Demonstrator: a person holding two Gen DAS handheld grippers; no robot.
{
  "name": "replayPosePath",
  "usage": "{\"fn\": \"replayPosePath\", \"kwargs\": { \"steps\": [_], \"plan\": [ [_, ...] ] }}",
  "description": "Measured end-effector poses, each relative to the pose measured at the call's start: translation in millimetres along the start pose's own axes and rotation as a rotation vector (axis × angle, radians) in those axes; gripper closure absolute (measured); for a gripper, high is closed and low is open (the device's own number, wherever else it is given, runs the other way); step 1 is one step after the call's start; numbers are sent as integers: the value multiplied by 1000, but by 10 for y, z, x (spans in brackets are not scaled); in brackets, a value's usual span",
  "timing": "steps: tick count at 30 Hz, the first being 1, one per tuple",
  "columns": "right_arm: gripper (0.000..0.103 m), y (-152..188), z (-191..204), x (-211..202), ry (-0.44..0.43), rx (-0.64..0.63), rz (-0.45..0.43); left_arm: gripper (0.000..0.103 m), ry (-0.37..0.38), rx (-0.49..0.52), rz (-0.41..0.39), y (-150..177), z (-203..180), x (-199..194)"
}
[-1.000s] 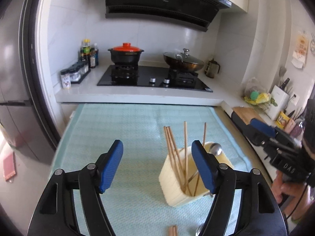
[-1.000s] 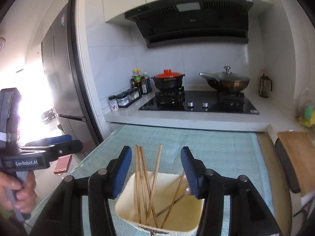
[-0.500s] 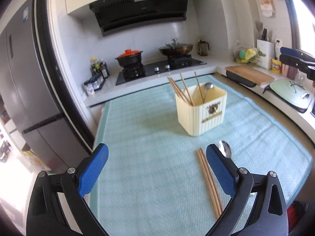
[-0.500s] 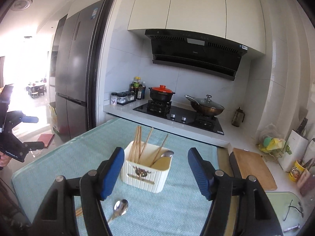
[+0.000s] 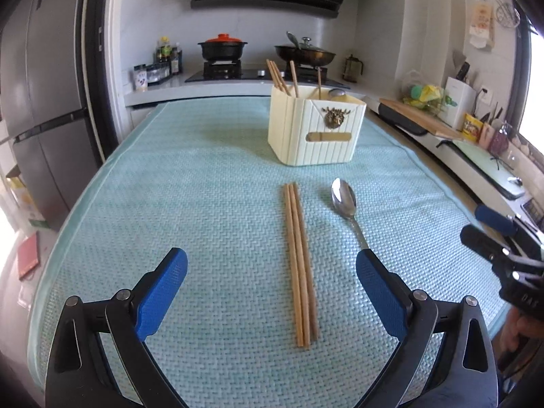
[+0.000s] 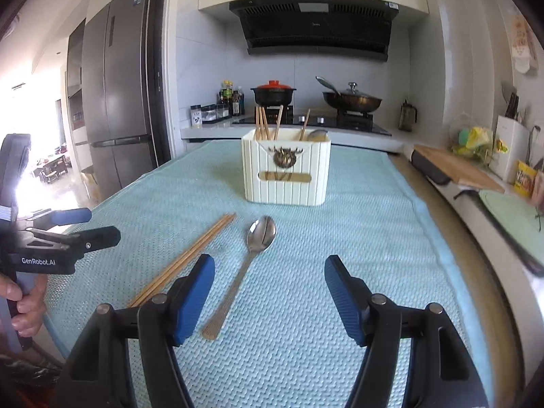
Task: Organize utensils
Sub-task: 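Withdraw both grippers back above the remaining chopsticks and spoon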
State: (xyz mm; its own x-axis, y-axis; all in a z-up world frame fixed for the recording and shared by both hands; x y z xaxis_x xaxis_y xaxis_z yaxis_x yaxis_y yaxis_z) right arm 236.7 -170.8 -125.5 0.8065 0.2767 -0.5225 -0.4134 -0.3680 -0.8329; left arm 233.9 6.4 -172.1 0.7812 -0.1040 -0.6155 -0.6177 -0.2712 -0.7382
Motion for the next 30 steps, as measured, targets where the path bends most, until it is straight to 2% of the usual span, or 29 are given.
{"fn": "replayPosePath", "kwargs": {
  "steps": [8, 18, 30],
  "plan": [
    [34, 179, 35, 133, -17, 38, 39, 3, -24, -73, 37, 102, 154, 146],
    [34, 311, 106, 184, -29, 56, 67, 3, -62, -66, 91, 208, 265, 351],
    [34, 342, 112, 197, -34, 56, 79, 3, -51, 5, 144, -24, 191, 793]
  ]
}}
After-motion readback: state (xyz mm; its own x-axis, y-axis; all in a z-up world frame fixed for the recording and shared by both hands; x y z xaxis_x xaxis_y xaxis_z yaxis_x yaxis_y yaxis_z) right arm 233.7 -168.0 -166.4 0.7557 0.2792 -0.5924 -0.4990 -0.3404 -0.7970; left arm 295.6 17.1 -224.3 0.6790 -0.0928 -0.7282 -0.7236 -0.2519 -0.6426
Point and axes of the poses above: each gripper's, at about its wrist camera, not at the fingertips, and x roughly the way its jaws point, z to its left, y to its underside, the point moved 9 cm from there along x, roughly the way its jaws point, and after that the axes turned 14 degrees about -x, right-handed, at the moved point
